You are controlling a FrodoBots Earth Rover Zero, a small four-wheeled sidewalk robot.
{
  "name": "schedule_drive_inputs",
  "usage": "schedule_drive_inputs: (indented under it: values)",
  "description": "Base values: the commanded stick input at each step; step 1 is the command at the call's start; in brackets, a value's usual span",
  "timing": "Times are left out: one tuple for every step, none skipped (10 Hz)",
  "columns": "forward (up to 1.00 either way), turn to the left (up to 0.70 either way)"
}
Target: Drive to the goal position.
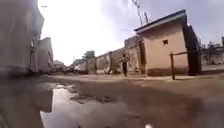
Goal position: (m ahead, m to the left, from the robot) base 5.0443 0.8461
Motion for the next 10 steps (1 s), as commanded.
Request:
schedule_drive_inputs:
  values:
    - [0.7, 0.01]
    - [0.7, 0.01]
    - [0.7, 0.01]
    - [0.7, 0.01]
    - [0.7, 0.01]
    - [0.7, 0.01]
    - [0.7, 0.01]
    - [0.7, 0.01]
    - [0.7, 0.01]
    - [0.7, 0.01]
